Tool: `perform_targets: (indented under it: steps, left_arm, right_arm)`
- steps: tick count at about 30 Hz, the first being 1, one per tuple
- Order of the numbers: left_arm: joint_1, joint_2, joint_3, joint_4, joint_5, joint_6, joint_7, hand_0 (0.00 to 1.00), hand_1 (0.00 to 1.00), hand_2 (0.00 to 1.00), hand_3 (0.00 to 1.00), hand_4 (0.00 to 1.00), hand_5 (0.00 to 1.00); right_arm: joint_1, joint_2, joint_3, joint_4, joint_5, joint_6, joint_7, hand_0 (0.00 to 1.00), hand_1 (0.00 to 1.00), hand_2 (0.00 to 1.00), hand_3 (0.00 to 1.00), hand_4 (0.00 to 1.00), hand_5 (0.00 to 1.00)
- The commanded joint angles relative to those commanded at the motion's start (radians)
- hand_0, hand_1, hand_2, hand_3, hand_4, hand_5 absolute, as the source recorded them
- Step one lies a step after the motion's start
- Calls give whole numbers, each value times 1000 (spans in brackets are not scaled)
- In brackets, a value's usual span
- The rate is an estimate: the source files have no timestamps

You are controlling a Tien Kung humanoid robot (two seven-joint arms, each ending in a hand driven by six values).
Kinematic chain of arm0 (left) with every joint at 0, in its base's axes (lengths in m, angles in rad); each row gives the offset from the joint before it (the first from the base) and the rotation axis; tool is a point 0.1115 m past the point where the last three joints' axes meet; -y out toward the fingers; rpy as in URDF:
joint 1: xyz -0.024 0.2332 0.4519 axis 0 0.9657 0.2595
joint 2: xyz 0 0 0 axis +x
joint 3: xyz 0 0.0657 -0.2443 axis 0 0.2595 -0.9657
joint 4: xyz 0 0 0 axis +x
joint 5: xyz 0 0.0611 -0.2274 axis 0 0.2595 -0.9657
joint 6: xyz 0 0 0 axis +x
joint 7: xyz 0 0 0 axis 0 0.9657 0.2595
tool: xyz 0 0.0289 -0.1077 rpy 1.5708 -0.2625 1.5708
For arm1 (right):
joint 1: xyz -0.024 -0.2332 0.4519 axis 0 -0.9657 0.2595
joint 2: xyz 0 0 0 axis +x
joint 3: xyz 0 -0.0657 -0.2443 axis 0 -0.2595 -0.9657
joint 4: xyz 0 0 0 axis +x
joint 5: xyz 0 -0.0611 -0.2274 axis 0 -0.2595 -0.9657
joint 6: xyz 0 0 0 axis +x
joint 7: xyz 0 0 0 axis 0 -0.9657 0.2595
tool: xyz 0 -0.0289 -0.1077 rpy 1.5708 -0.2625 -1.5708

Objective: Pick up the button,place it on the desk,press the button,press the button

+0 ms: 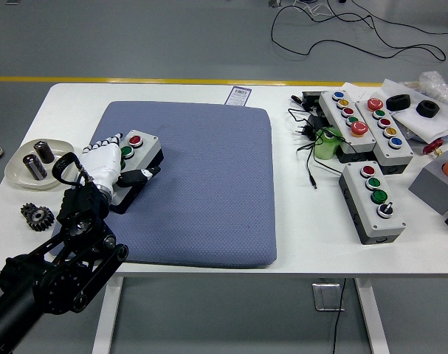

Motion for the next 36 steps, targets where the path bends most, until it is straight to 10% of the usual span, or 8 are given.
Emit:
perform_targets:
  steps: [2, 19, 20, 25, 26, 31, 32, 36]
  left_arm:
    - [-3, -2, -9, 3, 0, -17, 0, 767, 969, 998, 998, 981, 549]
    - [-37, 1, -14, 11, 0, -162, 0, 445, 629, 988, 998, 955, 476]
    - [-39, 2, -15, 11, 0, -164, 0, 106, 164, 605, 847, 937, 428]
    - [-44, 5, -12, 17, 0, -187, 0, 106, 164, 605, 847, 937, 428]
    - [-44, 5, -11, 20, 0, -187, 0, 72, 102, 368, 810, 922, 392]
    - [-49, 13, -5, 28, 0, -175, 0, 72, 102, 368, 810, 922, 392]
    - [-50, 14, -4, 28, 0, -171, 0, 12, 4, 119, 572, 829, 245]
    - [-54, 25, 3, 25, 0, -137, 0, 12, 4, 119, 572, 829, 245]
  right_arm:
    - [0, 0, 0, 0, 0, 0, 0, 664, 669, 690, 593, 429, 272]
    - [-4, -2, 5, 0, -2, -2, 0, 664, 669, 690, 593, 429, 271]
    - [-4, -2, 5, 0, -2, -2, 0, 664, 669, 688, 593, 429, 271]
    - [-7, -3, 6, 0, -3, -2, 0, 664, 669, 688, 593, 429, 271]
    - [-7, -3, 7, 0, -4, -2, 0, 664, 669, 689, 593, 429, 272]
    - [-8, -3, 6, 0, -3, -2, 1, 664, 669, 689, 593, 429, 272]
    - [-8, -3, 6, 0, -3, -2, 1, 664, 669, 689, 593, 430, 272]
    - [-5, -3, 8, 0, -3, -2, 1, 664, 669, 689, 593, 430, 272]
